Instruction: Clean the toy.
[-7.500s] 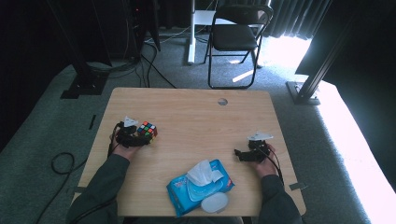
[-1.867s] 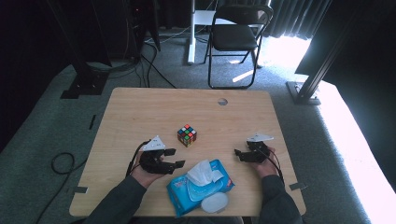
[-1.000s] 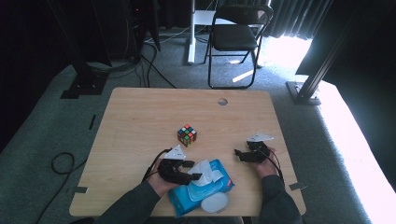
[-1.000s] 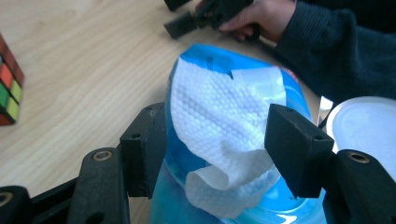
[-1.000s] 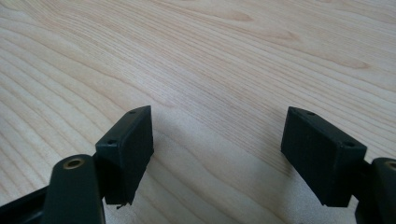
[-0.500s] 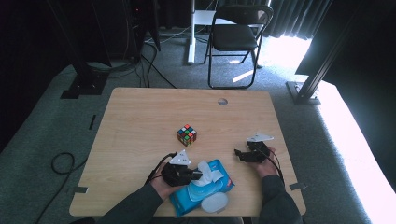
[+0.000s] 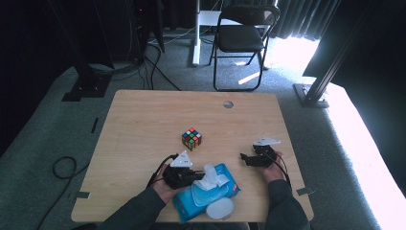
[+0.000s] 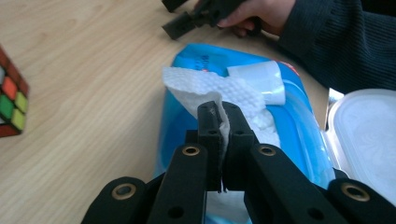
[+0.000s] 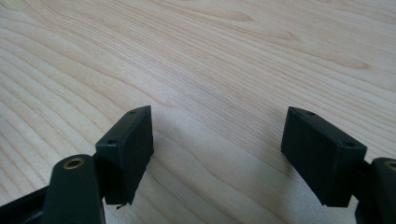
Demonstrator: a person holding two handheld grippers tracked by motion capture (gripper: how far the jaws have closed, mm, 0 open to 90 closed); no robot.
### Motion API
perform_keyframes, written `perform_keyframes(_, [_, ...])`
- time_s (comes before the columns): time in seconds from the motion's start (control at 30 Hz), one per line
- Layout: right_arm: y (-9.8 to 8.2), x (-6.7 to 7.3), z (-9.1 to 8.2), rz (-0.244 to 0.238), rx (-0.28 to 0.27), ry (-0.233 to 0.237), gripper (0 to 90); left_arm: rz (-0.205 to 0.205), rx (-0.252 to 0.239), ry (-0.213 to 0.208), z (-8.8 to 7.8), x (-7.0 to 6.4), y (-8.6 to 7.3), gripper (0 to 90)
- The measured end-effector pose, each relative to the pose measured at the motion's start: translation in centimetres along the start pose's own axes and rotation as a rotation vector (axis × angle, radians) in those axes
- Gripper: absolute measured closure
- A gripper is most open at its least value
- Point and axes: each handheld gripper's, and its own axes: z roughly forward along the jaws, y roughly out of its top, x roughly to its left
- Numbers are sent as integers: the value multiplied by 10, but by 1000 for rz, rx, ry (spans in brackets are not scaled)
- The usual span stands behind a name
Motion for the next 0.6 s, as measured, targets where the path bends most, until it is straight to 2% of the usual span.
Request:
perform_keyframes(0.23, [0, 0, 0, -1, 0, 0, 249, 7, -3, 23, -3, 4, 0, 885])
perform_keyframes(0.6, [0, 0, 0, -1, 0, 0, 249, -24, -43, 68, -20, 17, 1, 885])
